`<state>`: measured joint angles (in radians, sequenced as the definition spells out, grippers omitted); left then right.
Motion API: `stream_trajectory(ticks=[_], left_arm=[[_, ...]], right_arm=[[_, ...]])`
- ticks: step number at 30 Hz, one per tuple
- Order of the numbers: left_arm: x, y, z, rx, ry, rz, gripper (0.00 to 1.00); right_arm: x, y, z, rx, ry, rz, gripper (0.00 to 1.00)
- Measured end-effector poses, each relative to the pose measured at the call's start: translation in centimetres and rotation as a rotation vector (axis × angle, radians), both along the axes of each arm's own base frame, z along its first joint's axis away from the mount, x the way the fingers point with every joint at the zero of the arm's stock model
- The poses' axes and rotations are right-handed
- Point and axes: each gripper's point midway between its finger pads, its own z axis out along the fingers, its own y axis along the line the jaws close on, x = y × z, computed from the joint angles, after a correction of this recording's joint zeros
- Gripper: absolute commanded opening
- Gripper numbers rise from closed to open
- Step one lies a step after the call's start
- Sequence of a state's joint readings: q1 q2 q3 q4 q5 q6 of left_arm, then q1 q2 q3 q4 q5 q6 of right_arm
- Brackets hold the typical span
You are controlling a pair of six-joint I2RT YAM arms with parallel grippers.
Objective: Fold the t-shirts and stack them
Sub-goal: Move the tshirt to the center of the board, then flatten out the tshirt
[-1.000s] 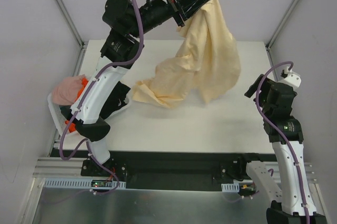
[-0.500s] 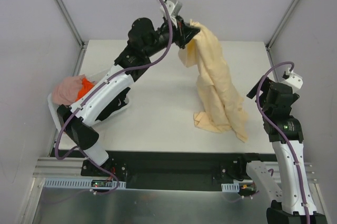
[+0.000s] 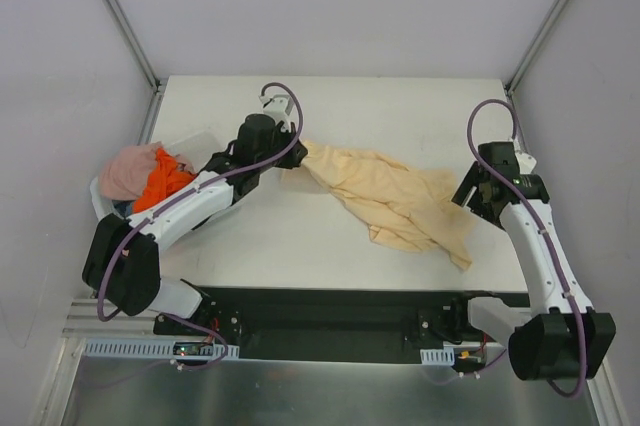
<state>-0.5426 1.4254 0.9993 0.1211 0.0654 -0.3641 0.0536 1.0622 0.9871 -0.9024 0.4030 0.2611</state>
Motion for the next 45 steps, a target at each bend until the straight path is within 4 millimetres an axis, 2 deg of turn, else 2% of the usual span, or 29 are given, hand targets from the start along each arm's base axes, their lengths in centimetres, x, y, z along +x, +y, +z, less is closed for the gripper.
stream_trajectory(ticks=[7, 12, 16, 22, 30, 31, 34, 41, 45], left_arm=[[-0.7, 0.8, 1.8, -0.039, -0.053, 0.024, 0.0], [-1.0, 1.5, 0.6, -0.025, -0.034, 0.036, 0.0], [-1.0, 1.7, 0.2, -0.021, -0.027, 0.041, 0.0], [-1.1, 1.6, 0.3, -0.026, -0.028, 0.035, 0.0], [-1.4, 1.3, 0.4, -0.042, -0.019, 0.018, 0.0], [-1.4, 1.3, 0.4, -0.043, -0.019, 0.017, 0.0], [-1.4, 1.3, 0.4, -0.044, -0.018, 0.018, 0.0], [-1.1, 1.7, 0.4, -0.044, -0.019, 0.028, 0.0], [-1.1, 2.0, 1.0, -0.047, -0.034, 0.034, 0.0]], right_arm=[[-3.5, 1.7, -5.3, 0.133, 0.174, -0.085, 0.99], [-5.3, 2.2, -7.2, 0.202, 0.197, -0.175, 0.99], [-5.4, 2.2, -8.8, 0.256, 0.169, -0.25, 0.97], [-3.3, 2.3, -10.8, 0.348, 0.092, -0.35, 0.91], [-0.9, 2.4, -12.3, 0.4, -0.011, -0.401, 0.48], [-0.6, 2.3, -12.3, 0.401, -0.021, -0.404, 0.39], [0.1, 2.1, -12.2, 0.398, -0.054, -0.404, 0.01], [0.7, 1.7, -11.6, 0.375, -0.096, -0.373, 0.01], [1.3, 1.2, -9.1, 0.344, -0.14, -0.324, 0.01]])
